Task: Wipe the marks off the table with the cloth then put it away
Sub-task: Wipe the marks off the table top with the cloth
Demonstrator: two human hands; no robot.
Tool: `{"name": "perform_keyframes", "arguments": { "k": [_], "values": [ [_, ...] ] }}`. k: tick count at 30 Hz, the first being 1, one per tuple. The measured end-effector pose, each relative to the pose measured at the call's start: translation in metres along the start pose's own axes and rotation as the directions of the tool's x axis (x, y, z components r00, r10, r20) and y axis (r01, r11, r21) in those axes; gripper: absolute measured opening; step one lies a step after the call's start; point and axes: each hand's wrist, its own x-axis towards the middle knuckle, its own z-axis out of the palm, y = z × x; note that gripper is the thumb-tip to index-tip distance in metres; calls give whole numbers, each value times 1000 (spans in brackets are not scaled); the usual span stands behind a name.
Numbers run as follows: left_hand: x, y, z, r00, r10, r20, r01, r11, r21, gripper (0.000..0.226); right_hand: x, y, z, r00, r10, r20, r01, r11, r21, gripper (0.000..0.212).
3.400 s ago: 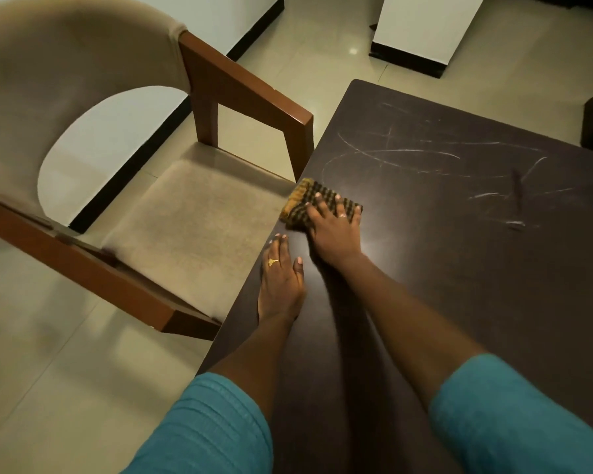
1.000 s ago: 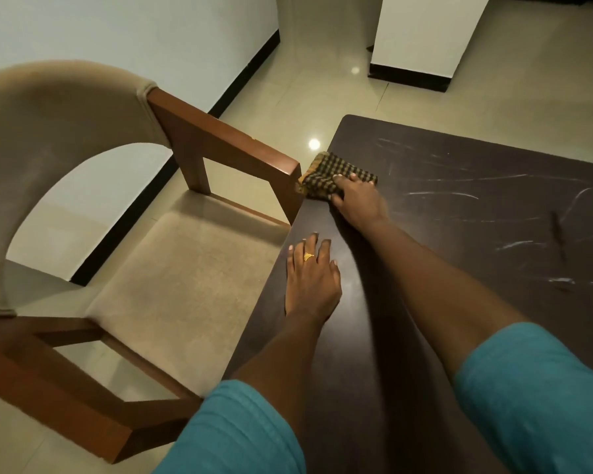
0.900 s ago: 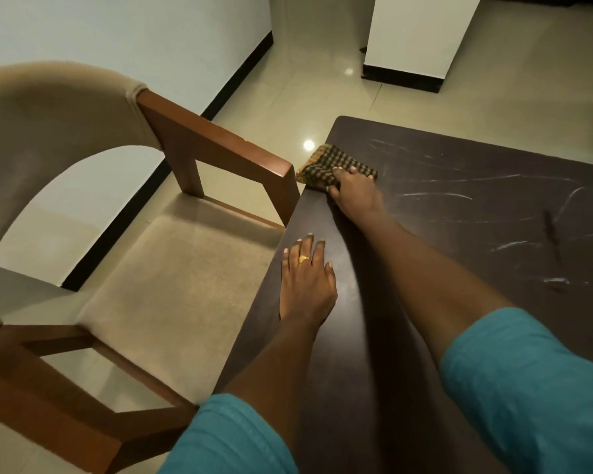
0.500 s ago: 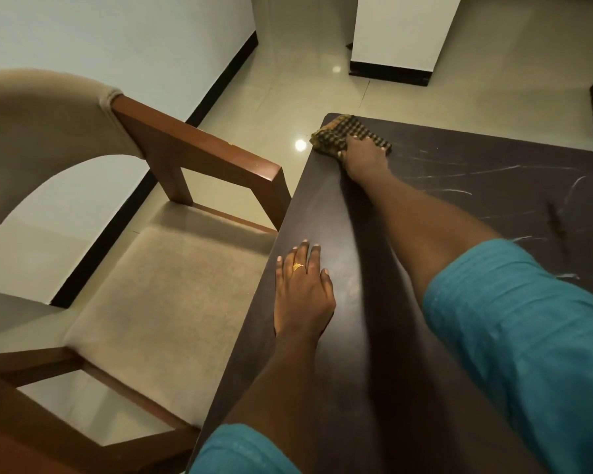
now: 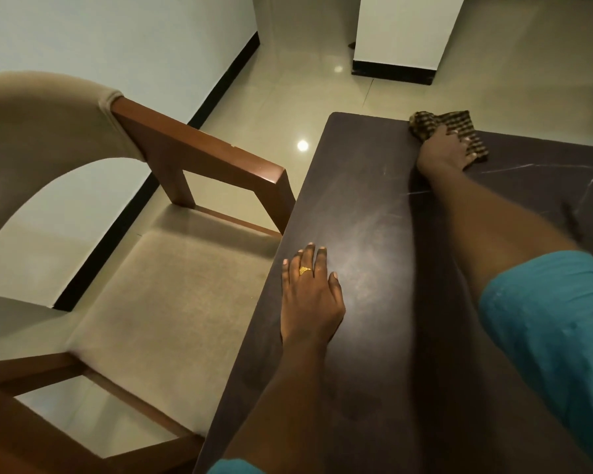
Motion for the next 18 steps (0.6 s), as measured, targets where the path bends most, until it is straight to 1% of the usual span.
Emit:
{"name": "perform_keyframes", "arguments": {
  "k": [3, 4, 6, 9, 11, 13, 15, 18],
  "values": [
    [-1, 1, 0, 1000, 0, 5, 0, 1000, -5, 65, -7, -16, 4, 998, -11, 59, 9, 999, 36, 52],
    [-2, 1, 0, 1000, 0, 6, 0, 1000, -5, 65, -11, -22, 6, 996, -47, 72, 44, 999, 31, 53],
    [-1, 2, 0, 1000, -2, 8, 2, 1000, -1, 65, -22, -35, 11, 980, -166, 112, 167, 986, -1, 52],
    [-2, 2, 1, 1000, -3, -7, 3, 1000, 2, 63, -48, -58, 22, 917, -354, 181, 366, 930, -34, 52],
    [-3, 2, 0, 1000, -5, -17, 5, 1000, 1, 57, -70, -69, 30, 851, -474, 226, 494, 869, -36, 52],
    [-4, 2, 0, 1000, -12, -23, 12, 1000, -13, 53, -88, -68, 37, 794, -558, 242, 583, 811, -43, 52],
    [-5, 3, -2, 999, -12, -30, 11, 999, -35, 53, -95, -57, 37, 783, -579, 228, 603, 796, -50, 50],
    [-5, 5, -4, 999, -13, -45, 10, 998, -59, 52, -87, -37, 26, 819, -540, 194, 558, 829, -50, 47]
  ]
}}
